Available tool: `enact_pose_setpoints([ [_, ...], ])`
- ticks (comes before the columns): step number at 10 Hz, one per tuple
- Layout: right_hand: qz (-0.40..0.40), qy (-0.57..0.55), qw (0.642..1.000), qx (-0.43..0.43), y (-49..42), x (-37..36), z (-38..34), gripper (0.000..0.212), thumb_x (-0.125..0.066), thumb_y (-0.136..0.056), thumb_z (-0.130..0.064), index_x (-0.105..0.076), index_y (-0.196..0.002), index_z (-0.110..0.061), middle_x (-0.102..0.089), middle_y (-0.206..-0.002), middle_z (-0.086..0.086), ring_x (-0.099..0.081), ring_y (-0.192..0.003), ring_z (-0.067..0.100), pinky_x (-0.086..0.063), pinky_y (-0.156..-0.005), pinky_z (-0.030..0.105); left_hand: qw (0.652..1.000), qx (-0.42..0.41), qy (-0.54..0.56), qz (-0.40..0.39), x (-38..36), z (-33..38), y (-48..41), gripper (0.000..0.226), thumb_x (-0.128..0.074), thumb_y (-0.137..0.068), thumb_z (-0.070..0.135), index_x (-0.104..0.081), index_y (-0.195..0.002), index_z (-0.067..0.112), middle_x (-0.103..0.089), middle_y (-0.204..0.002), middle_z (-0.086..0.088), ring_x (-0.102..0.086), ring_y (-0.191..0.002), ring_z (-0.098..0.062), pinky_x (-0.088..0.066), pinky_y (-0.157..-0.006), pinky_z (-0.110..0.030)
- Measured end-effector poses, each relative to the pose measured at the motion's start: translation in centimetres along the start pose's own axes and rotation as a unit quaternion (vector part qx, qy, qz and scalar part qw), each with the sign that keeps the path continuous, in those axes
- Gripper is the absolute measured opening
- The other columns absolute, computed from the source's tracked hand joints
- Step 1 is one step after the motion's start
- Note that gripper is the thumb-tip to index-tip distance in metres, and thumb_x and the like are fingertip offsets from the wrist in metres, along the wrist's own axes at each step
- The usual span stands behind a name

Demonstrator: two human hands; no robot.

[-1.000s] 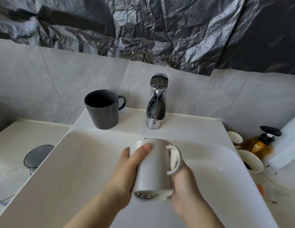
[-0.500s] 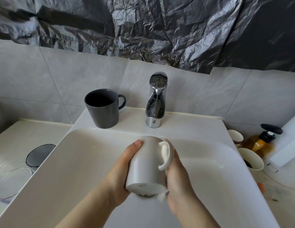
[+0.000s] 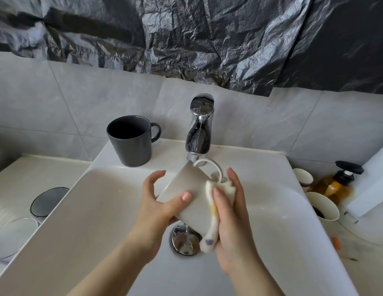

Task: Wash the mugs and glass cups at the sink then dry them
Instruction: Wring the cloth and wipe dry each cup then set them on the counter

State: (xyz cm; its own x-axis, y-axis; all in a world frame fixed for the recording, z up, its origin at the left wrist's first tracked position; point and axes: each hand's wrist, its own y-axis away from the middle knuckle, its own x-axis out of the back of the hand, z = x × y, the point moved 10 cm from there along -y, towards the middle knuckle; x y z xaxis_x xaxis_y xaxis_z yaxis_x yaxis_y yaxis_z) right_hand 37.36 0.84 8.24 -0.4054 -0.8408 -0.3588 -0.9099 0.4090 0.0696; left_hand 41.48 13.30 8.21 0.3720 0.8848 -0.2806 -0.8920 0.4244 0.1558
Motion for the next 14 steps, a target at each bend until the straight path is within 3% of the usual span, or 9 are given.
enact_pose_setpoints([
  [3, -0.070, 0.096, 0.993, 0.005, -0.5, -0.1, -0.5, 0.041, -0.058, -0.057, -0.036, -0.069, -0.096, -0.035, -0.067, -0.073, -0.009, -0.059, -0.069, 0.013, -0.044, -0.062, 0.026, 0.983, 0.104, -0.014, -0.153, -0.6, -1.0, 0.4, 0.099, -0.087, -0.034, 0.058, -0.056, -0.126, 0.036, -0.067, -0.111, -0.010, -0.068, -0.093, -0.031, -0.058, -0.057, -0.042],
  [5, -0.071, 0.160, 0.980, 0.097, 0.4, -1.7, -1.5, 0.051, -0.058, -0.056, -0.046, -0.055, -0.106, -0.040, -0.054, -0.126, -0.016, -0.052, -0.114, -0.003, -0.043, -0.093, 0.014, 0.983, 0.161, -0.027, -0.084, 0.8, -2.5, 0.2, 0.079, -0.075, -0.041, 0.046, -0.065, -0.113, 0.017, -0.070, -0.087, -0.013, -0.067, -0.076, -0.030, -0.056, -0.051, -0.042],
  [7, 0.096, -0.124, 0.979, -0.133, -0.3, 2.1, 3.6, 0.060, -0.044, -0.081, -0.065, -0.059, -0.109, -0.014, -0.066, -0.103, 0.014, -0.064, -0.096, 0.037, -0.051, -0.069, 0.039, 0.989, 0.097, -0.028, -0.110, -1.4, -1.8, 0.2, 0.054, -0.072, -0.046, 0.043, -0.071, -0.099, 0.033, -0.071, -0.090, -0.007, -0.067, -0.080, -0.028, -0.057, -0.058, -0.041],
  [8, 0.100, -0.032, 0.971, -0.215, 0.9, 1.8, 4.5, 0.043, -0.043, -0.082, -0.063, -0.061, -0.092, -0.026, -0.061, -0.084, 0.010, -0.055, -0.057, 0.024, -0.033, -0.044, 0.017, 0.995, 0.076, -0.014, -0.065, -1.3, -1.9, 0.0, 0.052, -0.072, -0.044, 0.041, -0.071, -0.095, 0.035, -0.071, -0.083, -0.002, -0.068, -0.074, -0.022, -0.056, -0.057, -0.039],
  [9, 0.055, 0.139, 0.989, -0.004, 0.9, -0.3, 0.4, 0.031, -0.045, -0.064, -0.060, -0.053, -0.089, -0.042, -0.057, -0.111, -0.008, -0.058, -0.092, 0.011, -0.047, -0.064, 0.027, 0.994, 0.106, 0.013, -0.014, -0.2, -2.7, -0.2, 0.042, -0.073, -0.048, 0.030, -0.070, -0.089, 0.020, -0.068, -0.068, -0.005, -0.066, -0.061, -0.022, -0.056, -0.052, -0.036],
  [10, 0.027, 0.132, 0.988, 0.079, 1.2, -1.1, -1.1, 0.032, -0.042, -0.077, -0.058, -0.051, -0.107, -0.051, -0.032, -0.147, -0.020, -0.030, -0.135, -0.004, -0.031, -0.110, 0.020, 0.994, 0.100, 0.009, -0.038, 0.1, -2.1, -0.3, 0.049, -0.073, -0.045, 0.036, -0.071, -0.090, 0.017, -0.070, -0.072, -0.008, -0.068, -0.064, -0.023, -0.056, -0.052, -0.035],
  [11, 0.055, 0.016, 0.998, 0.010, 0.0, 0.7, -0.6, 0.020, -0.040, -0.098, -0.034, -0.058, -0.105, -0.040, -0.055, -0.131, -0.008, -0.049, -0.124, 0.007, -0.040, -0.104, 0.024, 0.992, 0.082, -0.015, -0.090, -0.2, -1.1, -0.3, 0.049, -0.070, -0.041, 0.041, -0.075, -0.087, 0.025, -0.073, -0.079, -0.005, -0.070, -0.071, -0.019, -0.059, -0.060, -0.037],
  [12, 0.117, -0.002, 0.993, -0.028, -0.2, 2.6, -0.5, 0.007, -0.045, -0.097, -0.031, -0.051, -0.097, -0.036, -0.061, -0.105, -0.008, -0.060, -0.088, 0.008, -0.049, -0.059, 0.026, 0.988, 0.069, -0.028, -0.133, -0.8, -0.5, 0.0, 0.052, -0.068, -0.041, 0.037, -0.073, -0.092, 0.029, -0.073, -0.081, 0.000, -0.070, -0.071, -0.013, -0.058, -0.059, -0.033],
  [14, 0.192, 0.038, 0.979, 0.048, -0.8, 4.9, -2.7, 0.020, -0.059, -0.090, -0.030, -0.040, -0.083, -0.027, -0.054, -0.090, 0.003, -0.053, -0.072, 0.013, -0.046, -0.067, 0.033, 0.971, 0.092, -0.029, -0.218, -1.1, -1.1, 0.5, 0.079, -0.087, -0.030, 0.034, -0.068, -0.106, 0.021, -0.071, -0.093, -0.008, -0.068, -0.085, -0.023, -0.055, -0.073, -0.037],
])
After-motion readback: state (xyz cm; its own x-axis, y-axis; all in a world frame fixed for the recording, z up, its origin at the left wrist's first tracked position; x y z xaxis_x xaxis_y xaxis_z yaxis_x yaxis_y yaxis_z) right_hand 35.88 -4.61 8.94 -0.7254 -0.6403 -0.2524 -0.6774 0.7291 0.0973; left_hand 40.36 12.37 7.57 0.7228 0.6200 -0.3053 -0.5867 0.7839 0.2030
